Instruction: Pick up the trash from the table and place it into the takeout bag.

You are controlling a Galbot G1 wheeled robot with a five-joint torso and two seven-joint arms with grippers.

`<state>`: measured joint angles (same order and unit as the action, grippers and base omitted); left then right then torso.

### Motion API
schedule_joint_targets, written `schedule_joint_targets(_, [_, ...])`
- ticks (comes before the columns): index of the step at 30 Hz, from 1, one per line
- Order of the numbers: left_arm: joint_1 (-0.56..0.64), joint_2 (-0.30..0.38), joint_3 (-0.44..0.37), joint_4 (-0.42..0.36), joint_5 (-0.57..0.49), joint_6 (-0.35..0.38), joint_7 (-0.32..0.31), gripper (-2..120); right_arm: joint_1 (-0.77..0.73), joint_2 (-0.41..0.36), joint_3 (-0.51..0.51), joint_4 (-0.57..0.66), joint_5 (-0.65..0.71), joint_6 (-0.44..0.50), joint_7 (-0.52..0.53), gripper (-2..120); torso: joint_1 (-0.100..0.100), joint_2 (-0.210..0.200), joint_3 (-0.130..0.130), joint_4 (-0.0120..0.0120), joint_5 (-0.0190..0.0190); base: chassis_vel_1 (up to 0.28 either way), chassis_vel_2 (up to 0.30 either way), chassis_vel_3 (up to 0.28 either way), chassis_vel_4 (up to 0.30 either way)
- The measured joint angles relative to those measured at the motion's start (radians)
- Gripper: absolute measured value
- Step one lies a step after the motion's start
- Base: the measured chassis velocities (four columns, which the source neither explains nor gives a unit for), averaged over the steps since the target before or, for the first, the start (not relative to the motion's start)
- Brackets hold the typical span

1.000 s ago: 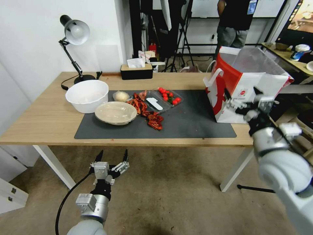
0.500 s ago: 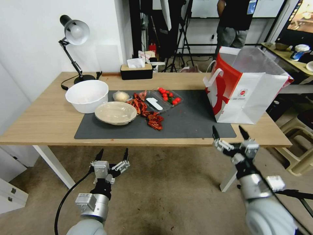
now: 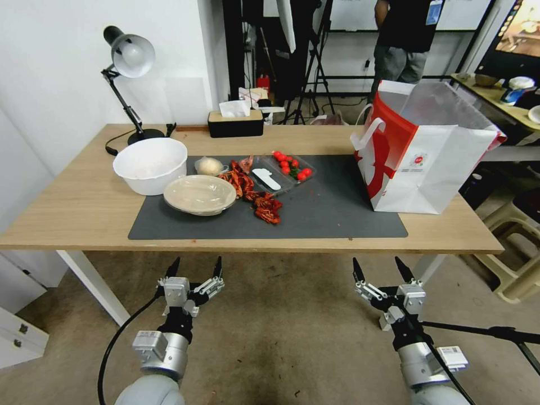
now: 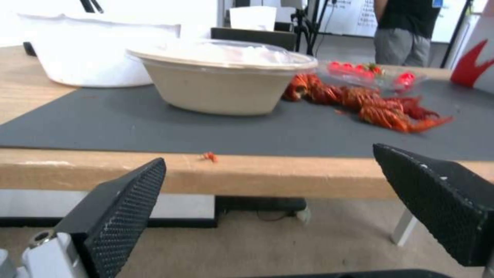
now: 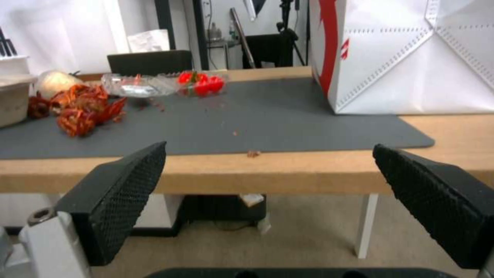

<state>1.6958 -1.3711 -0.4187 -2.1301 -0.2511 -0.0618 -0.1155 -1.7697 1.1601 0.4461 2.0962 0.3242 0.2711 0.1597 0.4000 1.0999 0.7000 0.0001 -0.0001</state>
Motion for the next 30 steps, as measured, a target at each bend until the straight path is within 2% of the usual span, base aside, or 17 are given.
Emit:
schedule_joint_targets(4, [-0.028,0.005,-0.001,-0.002,-0.063,0.002,-0.033,100,-0.007,0.007,-0.001,-0.002,-0.011,0.000,-0.007,100,0.000,0.000,0.000,0.0000,0.0001,0.000,0.000,0.000,0.000])
schedule_joint_targets(6, [-0.062,0.017,0.008,-0.014,-0.151,-0.011,-0.094,100,-0.006,0.007,0.000,0.002,-0.011,-0.007,-0.007,100,0.000,0.000,0.000,0.0000,0.0002,0.000,0.000,0.000,0.000])
schedule_joint_targets(7, [-0.062,0.017,0.008,-0.014,-0.151,-0.011,-0.094,100,-0.006,0.007,0.000,0.002,-0.011,-0.007,-0.007,100,0.000,0.000,0.000,0.0000,0.0002,0.000,0.000,0.000,0.000])
schedule_joint_targets(11, [-0.129,0.046,0.009,-0.048,-0.350,-0.035,-0.154,100,0.001,0.003,-0.001,0.017,-0.012,-0.017,-0.009,100,0.000,0.000,0.000,-0.0003,-0.0001,0.000,0.000,0.000,0.000])
schedule_joint_targets(12, [-0.129,0.046,0.009,-0.048,-0.350,-0.035,-0.154,100,0.001,0.003,-0.001,0.017,-0.012,-0.017,-0.009,100,0.000,0.000,0.000,-0.0003,-0.0001,0.000,0.000,0.000,0.000])
schedule_joint_targets(13, [-0.139,0.051,0.002,-0.065,-0.404,-0.033,-0.170,100,0.010,0.000,-0.006,0.017,-0.011,-0.021,-0.009,100,0.000,0.000,0.000,-0.0006,-0.0001,0.000,0.000,0.000,0.000])
schedule_joint_targets(15, [-0.167,0.062,-0.009,-0.107,-0.526,-0.006,-0.205,100,0.029,-0.008,-0.017,0.016,-0.008,-0.028,-0.009,100,0.000,0.000,0.000,0.0007,0.0004,0.000,0.000,0.000,0.000])
schedule_joint_targets(16, [-0.167,0.062,-0.009,-0.107,-0.526,-0.006,-0.205,100,0.029,-0.008,-0.017,0.016,-0.008,-0.028,-0.009,100,0.000,0.000,0.000,0.0007,0.0004,0.000,0.000,0.000,0.000])
schedule_joint_targets(19, [-0.222,0.081,-0.007,-0.131,-0.670,0.047,-0.239,100,0.032,-0.009,-0.017,0.016,-0.006,-0.031,-0.009,100,0.000,0.000,0.000,-0.0002,0.0001,0.000,0.000,0.000,0.000])
schedule_joint_targets(24, [-0.228,0.083,-0.006,-0.131,-0.683,0.052,-0.243,100,0.032,-0.010,-0.017,0.015,-0.006,-0.032,-0.009,100,0.000,0.000,0.000,-0.0002,0.0001,0.000,0.000,0.000,0.000])
schedule_joint_targets(30, [-0.303,0.100,0.006,-0.113,-0.829,0.098,-0.296,100,0.037,-0.011,-0.014,0.013,-0.010,-0.034,-0.008,100,0.000,0.000,0.000,0.0000,0.0001,0.000,0.000,0.000,0.000])
